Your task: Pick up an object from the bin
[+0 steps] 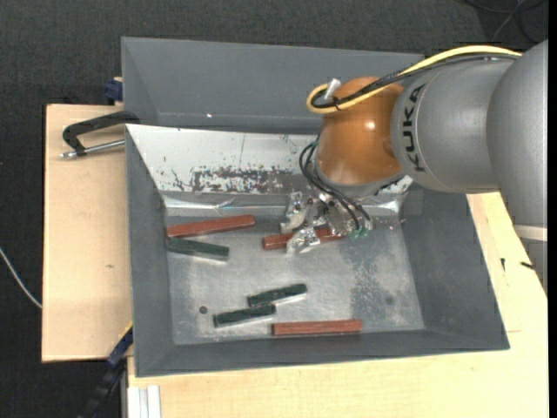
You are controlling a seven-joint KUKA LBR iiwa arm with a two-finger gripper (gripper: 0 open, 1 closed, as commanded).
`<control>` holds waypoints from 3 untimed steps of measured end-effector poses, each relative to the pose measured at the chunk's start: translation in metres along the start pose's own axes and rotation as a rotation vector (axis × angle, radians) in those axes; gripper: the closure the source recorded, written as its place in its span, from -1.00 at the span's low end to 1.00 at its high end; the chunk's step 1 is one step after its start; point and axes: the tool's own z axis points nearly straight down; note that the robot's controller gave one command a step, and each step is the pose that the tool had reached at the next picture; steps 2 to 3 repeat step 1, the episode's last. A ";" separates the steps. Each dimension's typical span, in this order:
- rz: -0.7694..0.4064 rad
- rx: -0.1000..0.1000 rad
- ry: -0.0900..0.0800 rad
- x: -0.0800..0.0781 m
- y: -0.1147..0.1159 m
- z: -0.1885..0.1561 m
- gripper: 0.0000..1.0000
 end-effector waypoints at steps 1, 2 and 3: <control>-0.020 0.003 -0.012 0.022 0.010 -0.165 1.00; -0.020 0.003 -0.012 0.022 0.010 -0.165 1.00; -0.020 0.003 -0.012 0.022 0.010 -0.165 1.00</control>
Offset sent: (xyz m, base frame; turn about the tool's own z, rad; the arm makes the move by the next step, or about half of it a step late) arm 0.0000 0.0000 0.0000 0.0000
